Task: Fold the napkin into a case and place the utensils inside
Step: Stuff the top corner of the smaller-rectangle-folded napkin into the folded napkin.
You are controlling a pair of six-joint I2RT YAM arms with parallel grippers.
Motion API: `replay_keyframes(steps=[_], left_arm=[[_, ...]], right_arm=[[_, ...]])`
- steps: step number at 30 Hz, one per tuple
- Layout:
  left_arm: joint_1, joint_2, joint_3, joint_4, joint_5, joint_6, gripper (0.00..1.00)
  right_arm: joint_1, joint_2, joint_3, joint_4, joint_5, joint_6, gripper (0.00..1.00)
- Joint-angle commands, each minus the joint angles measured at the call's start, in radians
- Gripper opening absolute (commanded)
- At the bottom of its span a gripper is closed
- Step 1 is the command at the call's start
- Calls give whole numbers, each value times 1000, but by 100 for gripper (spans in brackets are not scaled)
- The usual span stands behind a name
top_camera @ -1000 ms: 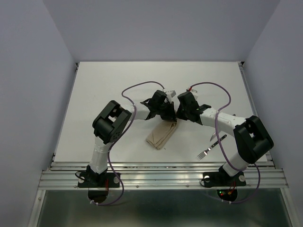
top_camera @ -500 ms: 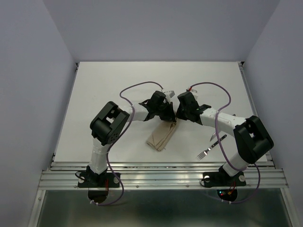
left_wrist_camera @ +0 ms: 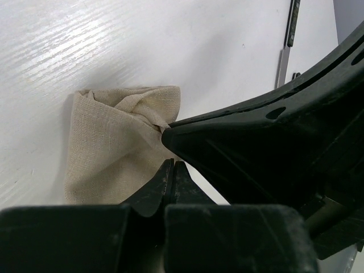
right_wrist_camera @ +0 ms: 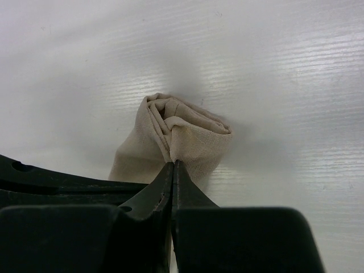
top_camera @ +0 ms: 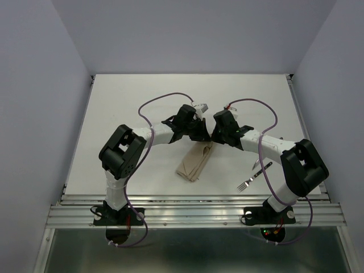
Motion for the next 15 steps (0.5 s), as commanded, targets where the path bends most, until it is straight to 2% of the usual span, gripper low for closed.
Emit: replay_keyframes(steps=[1,15], left_arm=[[1,-27,19,15,28,4,0],[1,15,-1,150,13,-96,0]], right_arm=[[-2,-44,-9,46,-4,5,1],[-2,-33,-7,47,-24,13,1]])
